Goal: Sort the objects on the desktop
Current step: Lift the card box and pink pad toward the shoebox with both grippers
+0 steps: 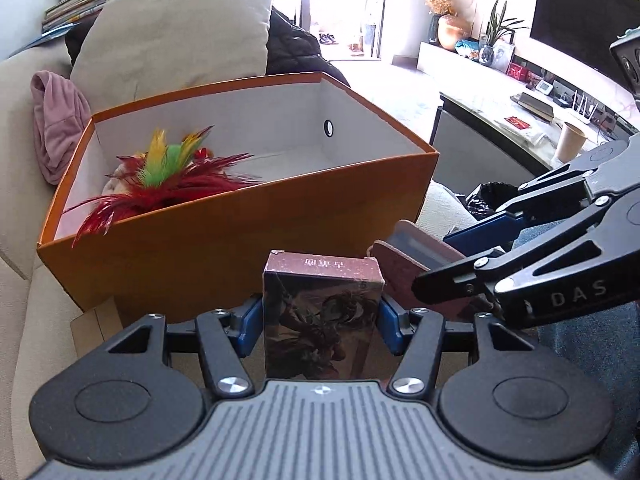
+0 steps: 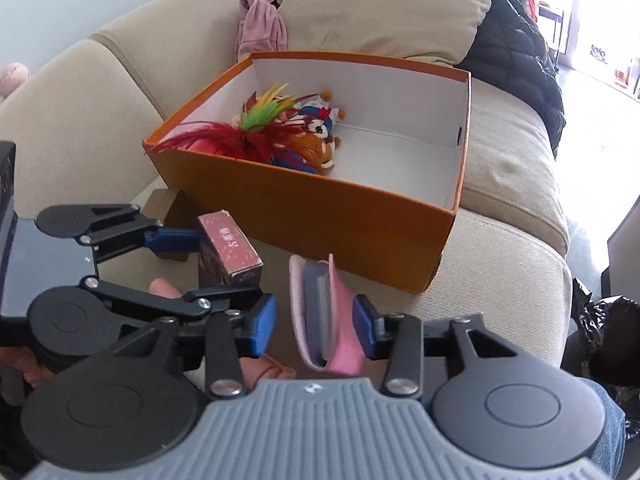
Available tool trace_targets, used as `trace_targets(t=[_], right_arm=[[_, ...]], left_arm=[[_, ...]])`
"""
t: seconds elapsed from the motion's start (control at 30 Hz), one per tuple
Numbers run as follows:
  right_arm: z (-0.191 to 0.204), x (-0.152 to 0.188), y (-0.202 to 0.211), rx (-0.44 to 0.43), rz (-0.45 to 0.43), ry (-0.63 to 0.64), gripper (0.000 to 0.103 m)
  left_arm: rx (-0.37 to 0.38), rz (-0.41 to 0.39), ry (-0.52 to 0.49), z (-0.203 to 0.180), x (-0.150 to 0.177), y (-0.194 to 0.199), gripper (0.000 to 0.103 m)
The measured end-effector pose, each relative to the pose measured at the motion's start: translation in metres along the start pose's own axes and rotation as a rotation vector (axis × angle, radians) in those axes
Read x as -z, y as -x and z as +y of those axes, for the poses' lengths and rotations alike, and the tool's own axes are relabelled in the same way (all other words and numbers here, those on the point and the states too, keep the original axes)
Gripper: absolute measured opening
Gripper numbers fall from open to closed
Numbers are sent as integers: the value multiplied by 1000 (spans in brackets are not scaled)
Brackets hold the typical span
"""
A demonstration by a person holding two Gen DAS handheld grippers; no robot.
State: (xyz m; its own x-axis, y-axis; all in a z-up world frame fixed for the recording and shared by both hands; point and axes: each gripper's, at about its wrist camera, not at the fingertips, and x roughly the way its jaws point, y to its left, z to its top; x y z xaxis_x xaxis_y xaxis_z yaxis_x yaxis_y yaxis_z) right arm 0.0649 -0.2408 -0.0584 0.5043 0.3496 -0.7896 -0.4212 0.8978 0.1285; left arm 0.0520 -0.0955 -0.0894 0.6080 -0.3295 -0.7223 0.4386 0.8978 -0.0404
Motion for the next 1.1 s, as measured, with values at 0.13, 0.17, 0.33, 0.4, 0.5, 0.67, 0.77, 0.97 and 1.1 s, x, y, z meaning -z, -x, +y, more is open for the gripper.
trace_targets(t=[0.13,0.17,0.33,0.4,0.5,0.67,0.77,0.97,1.1], right_arm=[[-3,0,-7,29,11,8,27],[-3,0,-7,31,9,11,26],[1,0,-2,31,-10,30,19],[5,-2,2,-8,-27,47,18],[13,-5,5,-52,-31,72,17],[24,-7,5,-98,-31,107,17],[26,-5,3,-88,-27,108,17],[21,-3,7,-85,-32,89,17],[11,-10,26,-67,-61,72,16]], left_arm=[[-12,3,-22,-2,0,3,68],[-14,3,-29,-3,1,4,68],[-28,4,-49,-6,6,14,68],[-34,5,-46,-6,8,18,68],[-45,15,-41,-6,11,24,68],[-83,43,-27,-11,16,30,68],[-112,55,5,-12,15,33,67],[-100,29,4,-14,12,39,66],[-77,-16,-13,-14,-5,60,65]])
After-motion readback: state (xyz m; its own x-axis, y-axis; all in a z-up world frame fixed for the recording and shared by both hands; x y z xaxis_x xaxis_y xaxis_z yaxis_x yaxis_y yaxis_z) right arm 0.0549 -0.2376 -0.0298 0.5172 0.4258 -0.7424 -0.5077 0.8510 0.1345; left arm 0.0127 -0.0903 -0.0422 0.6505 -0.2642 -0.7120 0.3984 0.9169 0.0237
